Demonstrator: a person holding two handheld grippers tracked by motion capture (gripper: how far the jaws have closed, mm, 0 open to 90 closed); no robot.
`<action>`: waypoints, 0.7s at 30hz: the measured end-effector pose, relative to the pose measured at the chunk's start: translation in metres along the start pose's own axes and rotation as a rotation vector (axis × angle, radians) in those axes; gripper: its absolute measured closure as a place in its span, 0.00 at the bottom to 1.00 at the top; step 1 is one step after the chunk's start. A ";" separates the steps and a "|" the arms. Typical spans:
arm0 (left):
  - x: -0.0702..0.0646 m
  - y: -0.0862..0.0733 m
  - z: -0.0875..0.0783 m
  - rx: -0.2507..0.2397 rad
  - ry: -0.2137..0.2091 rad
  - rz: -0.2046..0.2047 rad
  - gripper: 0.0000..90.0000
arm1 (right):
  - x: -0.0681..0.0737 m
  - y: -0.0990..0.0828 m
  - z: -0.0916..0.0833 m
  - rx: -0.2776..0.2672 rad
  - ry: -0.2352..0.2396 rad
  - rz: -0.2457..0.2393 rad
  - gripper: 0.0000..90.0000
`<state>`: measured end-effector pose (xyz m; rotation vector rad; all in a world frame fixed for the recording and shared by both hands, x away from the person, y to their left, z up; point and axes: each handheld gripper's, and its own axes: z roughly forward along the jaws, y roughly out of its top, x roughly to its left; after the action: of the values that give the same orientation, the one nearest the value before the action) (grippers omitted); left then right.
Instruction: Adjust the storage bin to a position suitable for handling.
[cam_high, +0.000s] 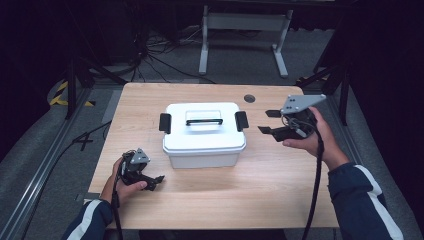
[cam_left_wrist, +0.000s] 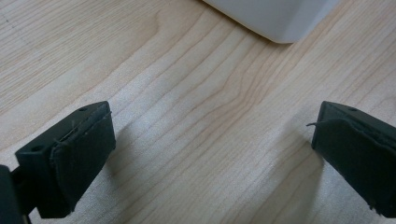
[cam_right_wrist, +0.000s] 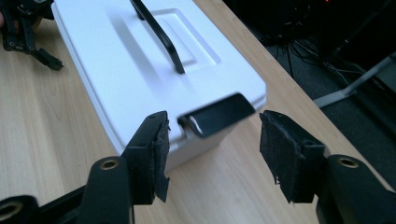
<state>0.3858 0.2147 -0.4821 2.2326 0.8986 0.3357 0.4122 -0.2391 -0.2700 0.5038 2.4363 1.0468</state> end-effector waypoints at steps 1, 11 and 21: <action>0.000 0.000 0.000 0.000 0.000 0.000 0.00 | 0.002 0.008 0.004 0.010 0.001 -0.020 0.48; 0.000 0.000 0.000 -0.001 0.000 0.001 0.00 | 0.027 0.068 0.061 0.070 0.114 -0.151 0.54; 0.000 0.000 0.000 0.000 0.000 0.000 0.00 | 0.047 0.100 0.119 0.228 0.126 -0.269 0.59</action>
<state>0.3857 0.2148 -0.4821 2.2328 0.8984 0.3353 0.4506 -0.0818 -0.2808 0.1751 2.6586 0.7143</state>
